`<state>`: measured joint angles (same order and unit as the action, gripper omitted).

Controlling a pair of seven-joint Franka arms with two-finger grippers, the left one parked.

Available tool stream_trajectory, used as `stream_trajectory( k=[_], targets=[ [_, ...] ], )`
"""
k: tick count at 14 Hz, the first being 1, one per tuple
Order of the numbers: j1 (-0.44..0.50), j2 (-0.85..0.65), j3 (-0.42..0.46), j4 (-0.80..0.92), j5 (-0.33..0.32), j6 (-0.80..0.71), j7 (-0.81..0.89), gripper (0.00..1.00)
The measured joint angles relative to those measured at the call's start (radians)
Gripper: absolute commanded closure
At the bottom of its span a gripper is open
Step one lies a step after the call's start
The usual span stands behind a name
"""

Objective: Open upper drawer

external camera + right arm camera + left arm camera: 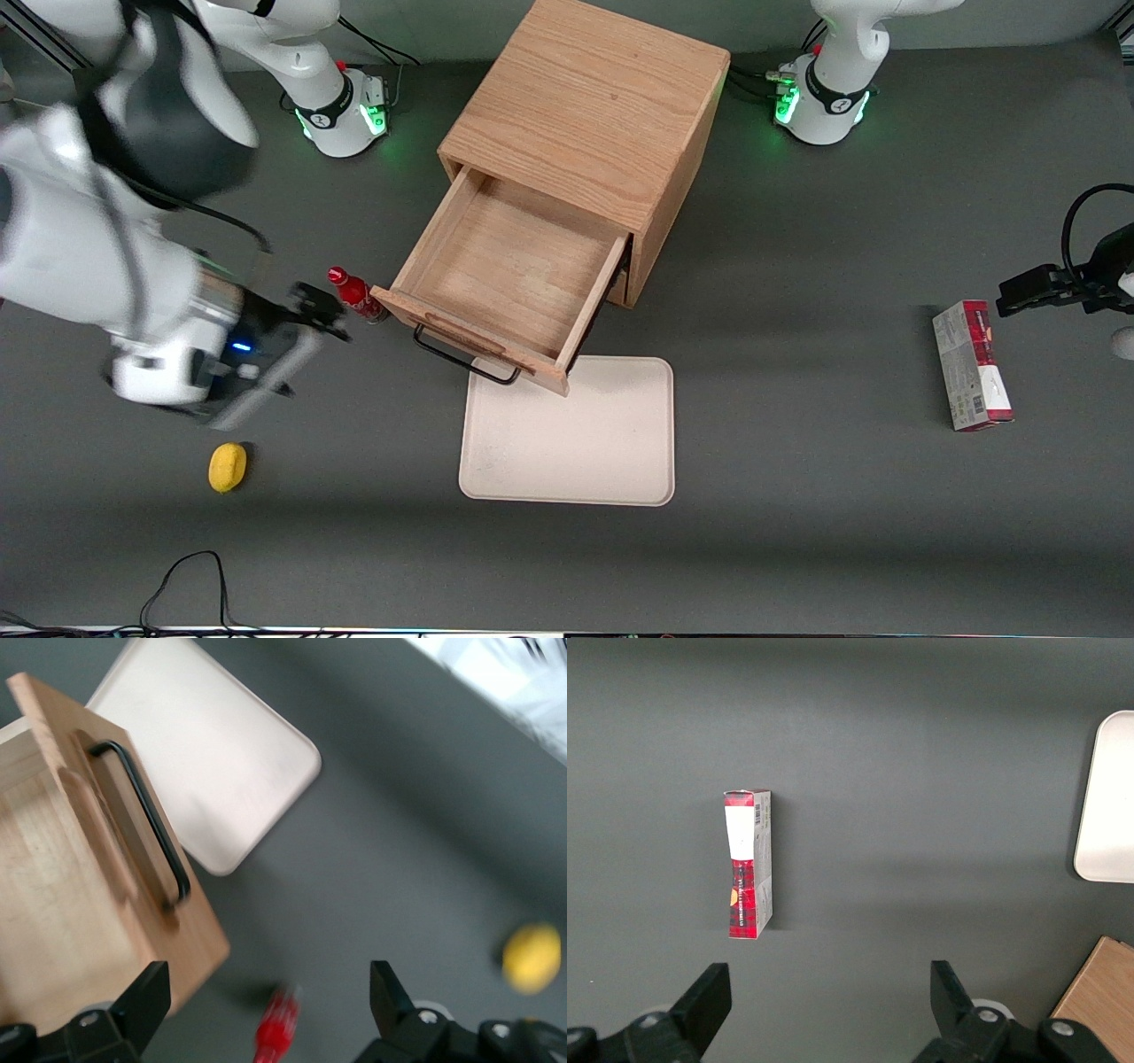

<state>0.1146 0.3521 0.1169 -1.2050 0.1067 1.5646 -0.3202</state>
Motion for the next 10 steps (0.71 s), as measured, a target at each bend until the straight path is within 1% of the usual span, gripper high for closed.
stream_trajectory(
  k=[1, 3, 5, 7, 8, 10],
  targets=[
    [-0.006, -0.067, -0.043, -0.060, 0.012, -0.023, 0.079, 0.00],
    [-0.010, -0.209, -0.096, -0.220, 0.007, -0.034, 0.259, 0.00],
    [-0.009, -0.356, -0.106, -0.400, -0.034, -0.031, 0.394, 0.00],
    [-0.006, -0.498, -0.106, -0.566, -0.060, -0.002, 0.440, 0.00],
    [-0.006, -0.551, -0.105, -0.621, -0.073, 0.009, 0.446, 0.00],
    [-0.006, -0.601, -0.105, -0.671, -0.085, 0.025, 0.448, 0.00]
  ],
)
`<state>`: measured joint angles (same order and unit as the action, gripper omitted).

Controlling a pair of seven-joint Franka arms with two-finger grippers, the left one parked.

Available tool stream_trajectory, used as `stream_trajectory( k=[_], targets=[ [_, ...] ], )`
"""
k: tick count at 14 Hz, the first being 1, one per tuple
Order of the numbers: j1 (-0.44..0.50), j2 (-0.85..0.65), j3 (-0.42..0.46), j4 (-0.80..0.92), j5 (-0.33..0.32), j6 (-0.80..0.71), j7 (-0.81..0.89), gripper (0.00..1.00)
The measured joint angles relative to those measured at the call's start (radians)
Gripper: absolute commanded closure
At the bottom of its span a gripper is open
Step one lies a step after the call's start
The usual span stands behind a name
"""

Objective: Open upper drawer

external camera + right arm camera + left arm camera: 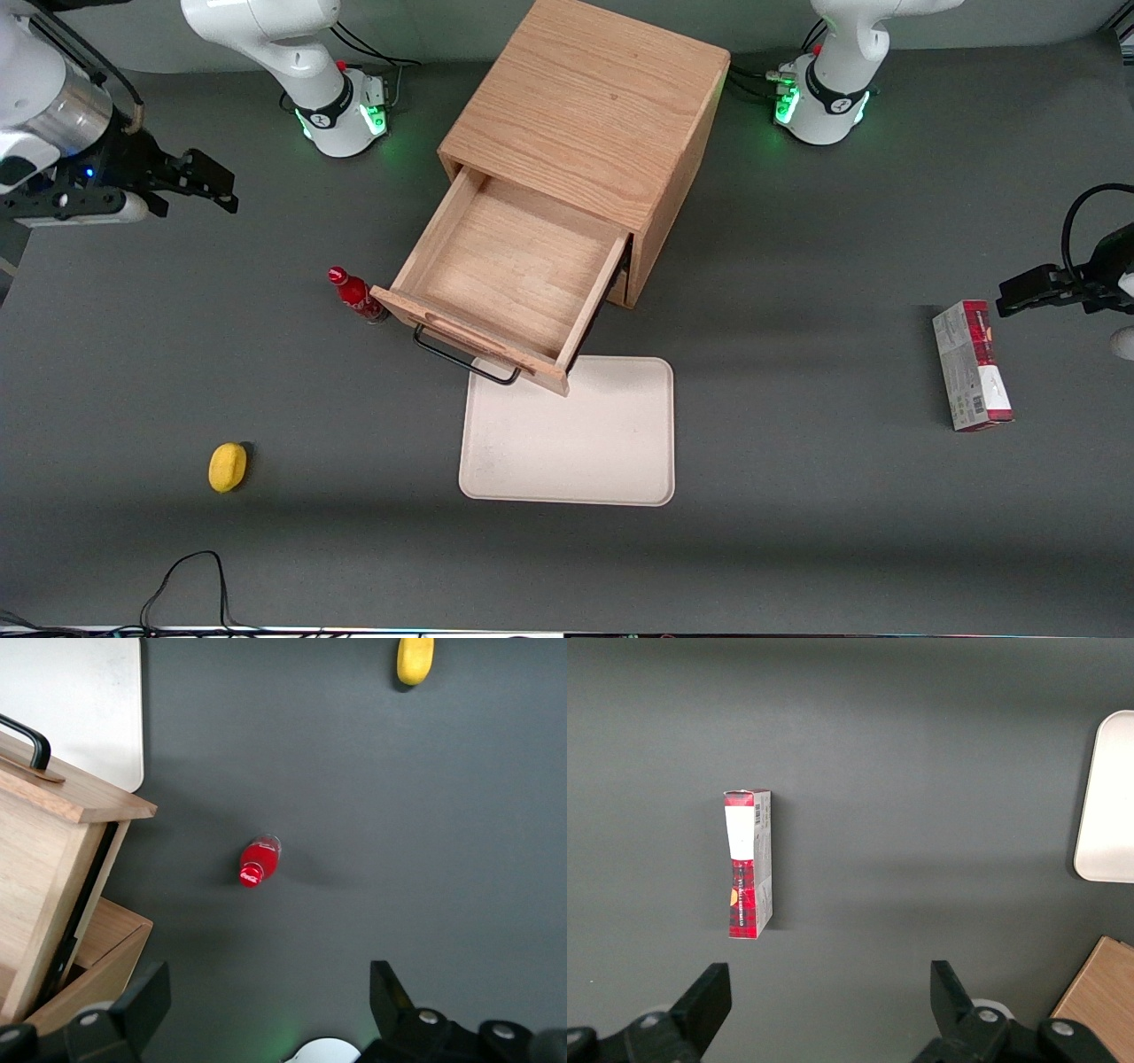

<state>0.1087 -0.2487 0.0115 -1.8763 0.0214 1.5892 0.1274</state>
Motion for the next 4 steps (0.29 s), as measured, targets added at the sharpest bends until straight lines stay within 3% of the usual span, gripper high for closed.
stream_trajectory(
  k=[4],
  targets=[
    [0.000, 0.023, -0.001, 0.003, -0.001, 0.020, 0.002, 0.00]
  ],
)
